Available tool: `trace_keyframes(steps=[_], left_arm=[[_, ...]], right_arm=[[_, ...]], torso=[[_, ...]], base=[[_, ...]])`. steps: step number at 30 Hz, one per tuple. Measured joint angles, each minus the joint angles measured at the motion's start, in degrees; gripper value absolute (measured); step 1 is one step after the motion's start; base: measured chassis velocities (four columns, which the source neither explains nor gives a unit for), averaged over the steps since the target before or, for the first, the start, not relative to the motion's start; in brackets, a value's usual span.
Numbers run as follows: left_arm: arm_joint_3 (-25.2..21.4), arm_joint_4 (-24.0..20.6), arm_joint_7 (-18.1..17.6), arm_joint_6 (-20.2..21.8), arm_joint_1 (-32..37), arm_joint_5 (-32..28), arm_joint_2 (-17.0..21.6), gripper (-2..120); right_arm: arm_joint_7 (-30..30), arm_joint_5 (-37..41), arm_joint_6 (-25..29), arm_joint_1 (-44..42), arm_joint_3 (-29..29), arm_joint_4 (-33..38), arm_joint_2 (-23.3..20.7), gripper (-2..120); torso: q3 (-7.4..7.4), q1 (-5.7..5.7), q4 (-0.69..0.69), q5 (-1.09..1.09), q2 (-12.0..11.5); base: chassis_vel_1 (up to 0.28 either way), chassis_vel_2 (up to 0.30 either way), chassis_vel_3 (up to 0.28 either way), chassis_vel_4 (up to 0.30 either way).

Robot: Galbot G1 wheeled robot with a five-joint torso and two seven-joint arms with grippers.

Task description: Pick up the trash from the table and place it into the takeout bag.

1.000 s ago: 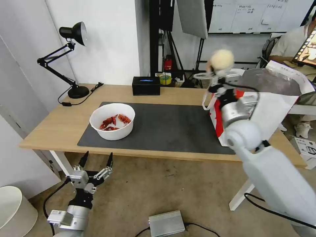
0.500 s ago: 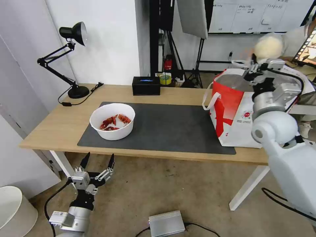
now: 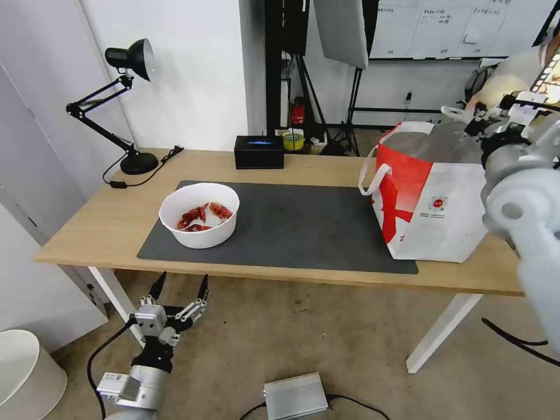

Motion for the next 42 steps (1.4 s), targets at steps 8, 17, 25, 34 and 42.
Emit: trace_keyframes(steps=[8, 17, 25, 34, 42], left_arm=[[-0.64, 0.45, 0.0, -0.19, -0.01, -0.53, 0.38, 100], [-0.46, 0.94, 0.01, -0.19, -0.83, -0.7, 0.57, 100], [-0.51, 1.13, 0.02, -0.12, -0.98, -0.91, 0.67, 100], [-0.96, 0.73, 0.03, 0.05, -1.09, -1.57, 1.02, 100], [-1.15, 0.18, 0.05, 0.09, -0.85, -1.67, 0.93, 100]], right_arm=[[2.97, 3.96, -1.29, 0.24, -0.15, -3.11, 2.16, 0], [4.06, 6.33, -1.5, 1.02, -0.42, -4.36, 3.47, 12], [4.93, 6.98, -1.71, 1.47, -0.47, -4.63, 3.83, 43], [6.13, 8.6, -1.73, 2.71, -0.04, -4.83, 3.64, 78], [2.64, 5.09, 2.56, 2.49, 0.38, -3.87, 3.39, 99]], torso=[[0.0, 0.0, 0.0, 0.01, 0.0], [0.0, 0.0, -0.01, 0.01, 0.0], [0.0, 0.0, -0.01, 0.01, 0.0], [0.0, 0.0, -0.01, 0.01, 0.0], [0.0, 0.0, -0.01, 0.0, 0.0]], base=[[0.0, 0.0, 0.0, 0.0], [0.0, 0.0, 0.0, 0.0], [0.0, 0.0, 0.0, 0.0], [0.0, 0.0, 0.0, 0.0], [0.0, 0.0, 0.0, 0.0]])
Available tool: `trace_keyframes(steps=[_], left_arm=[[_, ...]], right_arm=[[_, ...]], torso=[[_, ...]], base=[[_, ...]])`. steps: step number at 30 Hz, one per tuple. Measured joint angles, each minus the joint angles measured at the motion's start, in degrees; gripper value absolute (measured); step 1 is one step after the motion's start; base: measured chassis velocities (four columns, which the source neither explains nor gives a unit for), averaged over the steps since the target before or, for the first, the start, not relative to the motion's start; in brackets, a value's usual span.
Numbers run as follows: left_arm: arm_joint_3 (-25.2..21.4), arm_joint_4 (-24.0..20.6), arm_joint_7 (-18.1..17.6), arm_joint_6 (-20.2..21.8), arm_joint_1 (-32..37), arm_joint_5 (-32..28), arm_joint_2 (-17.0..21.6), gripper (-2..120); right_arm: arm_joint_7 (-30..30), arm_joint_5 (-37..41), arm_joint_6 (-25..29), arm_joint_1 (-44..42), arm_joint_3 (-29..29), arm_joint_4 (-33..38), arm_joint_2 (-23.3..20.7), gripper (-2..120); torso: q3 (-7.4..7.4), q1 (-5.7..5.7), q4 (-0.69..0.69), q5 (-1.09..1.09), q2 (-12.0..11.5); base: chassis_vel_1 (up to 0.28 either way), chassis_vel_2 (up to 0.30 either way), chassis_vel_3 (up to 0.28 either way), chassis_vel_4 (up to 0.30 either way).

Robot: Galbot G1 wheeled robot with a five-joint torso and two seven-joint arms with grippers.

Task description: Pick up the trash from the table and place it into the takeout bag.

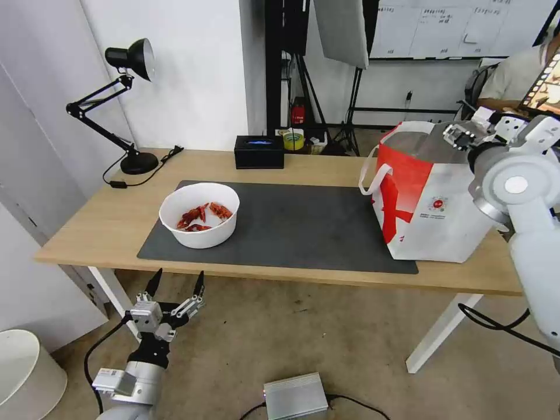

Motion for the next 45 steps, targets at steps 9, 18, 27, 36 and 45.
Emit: trace_keyframes(steps=[9, 18, 27, 36, 45], left_arm=[[0.13, -0.3, 0.05, 0.02, 0.15, 0.09, -0.22, 100], [-0.16, -1.26, 0.08, -0.06, 0.73, -0.02, -0.41, 100], [-0.6, -2.72, 0.01, -0.03, 1.33, -1.27, 0.44, 100], [-1.26, -3.17, -0.06, 0.1, 1.62, -3.16, 1.86, 100], [-1.64, -2.97, -0.17, 0.71, 0.62, -4.98, 2.82, 100]], right_arm=[[-16.51, -14.03, 11.99, -6.92, -0.97, 5.15, -0.53, 100], [-30.98, -27.66, 24.74, -17.63, -1.85, 9.8, -0.39, 100], [-36.7, -37.45, 29.18, -28.69, -2.13, 14.42, 2.5, 100], [-38.96, -43.0, 32.69, -35.81, -2.3, 14.38, 5.42, 100], [-42.57, -50.14, 37.51, -43.78, 2.59, 11.23, 8.54, 100]], torso=[[0.0, 0.0, 0.0, 0.0, 0.0], [0.0, 0.0, -0.01, 0.0, 0.0], [-0.01, -0.01, -0.01, -0.01, 0.0], [-0.01, -0.01, 0.0, -0.01, 0.0], [-0.01, -0.01, 0.0, 0.0, 0.01]], base=[[0.0, 0.0, 0.0, 0.0], [0.0, 0.0, 0.0, 0.0], [0.0, 0.0, 0.0, 0.0], [0.0, 0.0, 0.0, 0.0], [0.0, 0.0, 0.0, 0.0]])
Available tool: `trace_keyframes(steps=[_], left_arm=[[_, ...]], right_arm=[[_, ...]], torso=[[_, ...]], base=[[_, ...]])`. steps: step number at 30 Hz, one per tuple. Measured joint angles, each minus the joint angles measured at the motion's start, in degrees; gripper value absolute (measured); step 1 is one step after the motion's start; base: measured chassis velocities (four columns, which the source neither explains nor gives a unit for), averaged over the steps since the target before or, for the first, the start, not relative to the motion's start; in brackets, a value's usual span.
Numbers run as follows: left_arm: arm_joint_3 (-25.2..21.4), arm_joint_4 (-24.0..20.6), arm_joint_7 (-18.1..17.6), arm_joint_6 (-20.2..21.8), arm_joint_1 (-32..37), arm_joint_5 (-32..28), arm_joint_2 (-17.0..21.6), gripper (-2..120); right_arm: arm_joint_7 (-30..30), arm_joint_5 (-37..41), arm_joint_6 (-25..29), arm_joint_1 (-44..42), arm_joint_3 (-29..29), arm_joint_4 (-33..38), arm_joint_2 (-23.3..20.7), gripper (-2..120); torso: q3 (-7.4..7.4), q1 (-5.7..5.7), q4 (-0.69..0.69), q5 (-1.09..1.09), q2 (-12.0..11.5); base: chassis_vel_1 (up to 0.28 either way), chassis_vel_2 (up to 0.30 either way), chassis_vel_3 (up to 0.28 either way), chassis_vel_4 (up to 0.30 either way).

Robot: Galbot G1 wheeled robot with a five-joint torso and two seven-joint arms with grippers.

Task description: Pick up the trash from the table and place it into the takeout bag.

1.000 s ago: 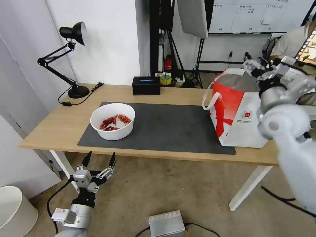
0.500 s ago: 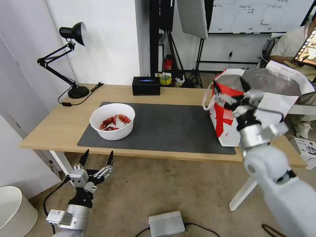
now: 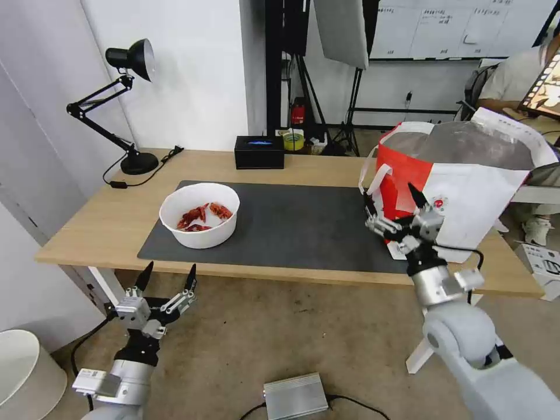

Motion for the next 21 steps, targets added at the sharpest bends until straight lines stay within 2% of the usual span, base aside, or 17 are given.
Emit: trace_keyframes(steps=[6, 13, 21], left_arm=[[-0.65, 0.36, -0.35, 0.38, -0.44, -0.19, -0.31, 100], [-1.0, 0.48, -3.06, 1.61, -1.22, 0.74, -1.03, 100], [-2.34, 0.59, -2.74, 2.1, -1.53, -0.53, 0.27, 100]], right_arm=[[0.75, -2.72, 1.69, -7.08, 3.48, 0.19, 4.11, 100], [1.99, -4.36, 2.26, -12.41, 3.5, 1.26, 6.35, 100], [4.99, -6.54, -0.94, -16.22, 1.58, 5.62, 8.46, 100]], torso=[[0.0, 0.0, -0.01, 0.0, 0.0], [0.0, 0.0, -0.01, 0.0, 0.0], [0.0, -0.01, 0.0, 0.0, 0.0]], base=[[0.0, 0.0, 0.0, 0.0], [0.0, 0.0, 0.0, 0.0], [0.0, 0.0, 0.0, 0.0]])
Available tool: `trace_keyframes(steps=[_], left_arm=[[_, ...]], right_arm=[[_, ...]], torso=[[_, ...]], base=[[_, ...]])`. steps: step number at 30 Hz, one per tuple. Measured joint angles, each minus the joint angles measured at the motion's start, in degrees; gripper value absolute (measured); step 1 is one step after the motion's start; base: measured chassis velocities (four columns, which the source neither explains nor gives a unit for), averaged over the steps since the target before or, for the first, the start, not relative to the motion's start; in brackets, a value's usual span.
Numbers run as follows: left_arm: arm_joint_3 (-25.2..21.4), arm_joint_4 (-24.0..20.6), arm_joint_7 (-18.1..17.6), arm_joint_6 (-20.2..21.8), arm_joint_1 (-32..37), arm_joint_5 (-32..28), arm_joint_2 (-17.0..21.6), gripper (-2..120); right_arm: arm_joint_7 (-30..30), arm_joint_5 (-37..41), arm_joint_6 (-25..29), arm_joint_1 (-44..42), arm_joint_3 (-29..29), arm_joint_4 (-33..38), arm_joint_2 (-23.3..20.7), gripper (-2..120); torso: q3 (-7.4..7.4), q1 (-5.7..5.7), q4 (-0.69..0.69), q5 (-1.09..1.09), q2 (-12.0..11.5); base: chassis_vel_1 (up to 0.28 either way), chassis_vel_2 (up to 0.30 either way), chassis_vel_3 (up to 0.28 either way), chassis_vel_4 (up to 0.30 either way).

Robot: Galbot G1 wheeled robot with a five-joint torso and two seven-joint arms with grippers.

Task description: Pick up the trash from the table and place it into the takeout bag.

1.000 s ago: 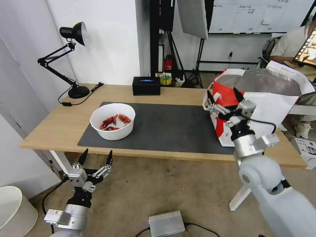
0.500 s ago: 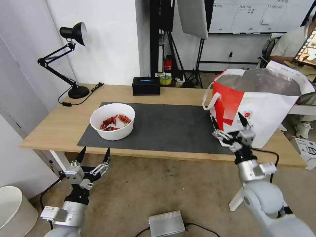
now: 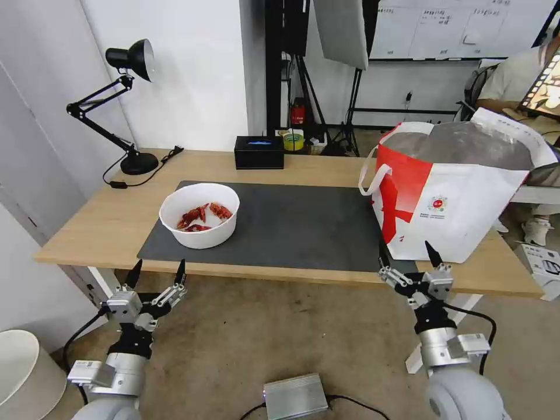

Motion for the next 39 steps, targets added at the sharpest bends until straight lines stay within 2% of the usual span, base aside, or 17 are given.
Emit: trace_keyframes(steps=[6, 15, 20, 23, 25, 27, 28, 30, 31, 35, 38, 39], left_arm=[[-0.38, 0.4, 0.93, 0.29, -0.4, -0.78, 1.21, 100], [1.86, 2.57, 1.05, 2.11, -3.37, -1.61, 3.35, 100], [2.18, 3.48, 0.42, 3.25, -5.16, -3.45, 6.44, 100], [2.45, 3.93, -0.61, 4.79, -6.82, -6.77, 9.88, 100], [2.49, 4.02, -0.7, 5.05, -7.09, -7.47, 10.37, 100], [3.34, 3.83, -2.87, 7.52, -8.56, -14.85, 13.38, 100], [3.34, 3.83, -2.87, 7.52, -8.56, -14.85, 13.38, 100], [3.8, 3.66, -4.85, 10.2, -9.81, -20.83, 16.49, 100], [3.8, 3.66, -4.85, 10.2, -9.81, -20.83, 16.49, 100], [4.85, 5.8, -9.14, 15.13, -14.6, -31.71, 23.94, 100], [5.16, 6.67, -10.05, 16.21, -16.0, -33.95, 25.49, 100], [5.62, 7.86, -10.93, 17.64, -17.66, -36.55, 27.15, 100]], right_arm=[[0.29, -0.49, -0.65, -0.75, -0.68, 0.89, 0.63, 100], [-0.4, -0.97, -0.57, -1.61, -0.69, 0.24, 0.61, 100], [-0.49, -1.01, -0.57, -1.45, -0.61, 0.19, 0.41, 100], [-0.51, -1.01, -0.57, -1.4, -0.59, 0.17, 0.39, 100], [-0.51, -1.01, -0.57, -1.39, -0.59, 0.17, 0.39, 100], [-0.52, -1.01, -0.57, -1.37, -0.58, 0.15, 0.38, 100], [-0.52, -1.01, -0.57, -1.37, -0.58, 0.15, 0.38, 100], [-0.54, -1.0, -0.57, -1.35, -0.57, 0.13, 0.37, 100], [-0.54, -1.0, -0.57, -1.35, -0.57, 0.13, 0.37, 100], [-0.57, -0.99, -0.57, -1.32, -0.57, 0.11, 0.36, 100], [-0.57, -0.99, -0.56, -1.31, -0.57, 0.11, 0.35, 100], [-0.57, -0.98, -0.56, -1.31, -0.57, 0.11, 0.34, 100]], torso=[[0.0, 0.01, -0.01, 0.0, 0.0], [0.0, 0.01, 0.0, 0.0, 0.0], [0.0, 0.01, 0.0, 0.0, -0.01], [0.0, 0.01, 0.0, 0.0, -0.01], [0.0, 0.01, 0.0, 0.0, -0.01], [0.01, 0.01, 0.0, -0.01, -0.01], [0.01, 0.01, 0.0, -0.01, -0.01], [0.01, 0.01, 0.0, 0.0, 0.0], [0.01, 0.01, 0.0, 0.0, 0.0], [0.01, 0.01, 0.0, 0.0, -0.01], [0.0, 0.01, -0.01, 0.0, -0.01], [0.01, 0.01, -0.01, 0.0, -0.01]], base=[[0.0, 0.0, 0.0, 0.0], [0.0, 0.0, 0.0, 0.0], [0.0, 0.0, 0.0, 0.0], [0.0, 0.0, 0.0, 0.0], [0.0, 0.0, 0.0, 0.0], [0.0, 0.0, 0.0, 0.0], [0.0, 0.0, 0.0, 0.0], [0.0, 0.0, 0.0, 0.0], [0.0, 0.0, 0.0, 0.0], [0.0, 0.0, 0.0, 0.0], [0.0, 0.0, 0.0, 0.0], [0.0, 0.0, 0.0, 0.0]])
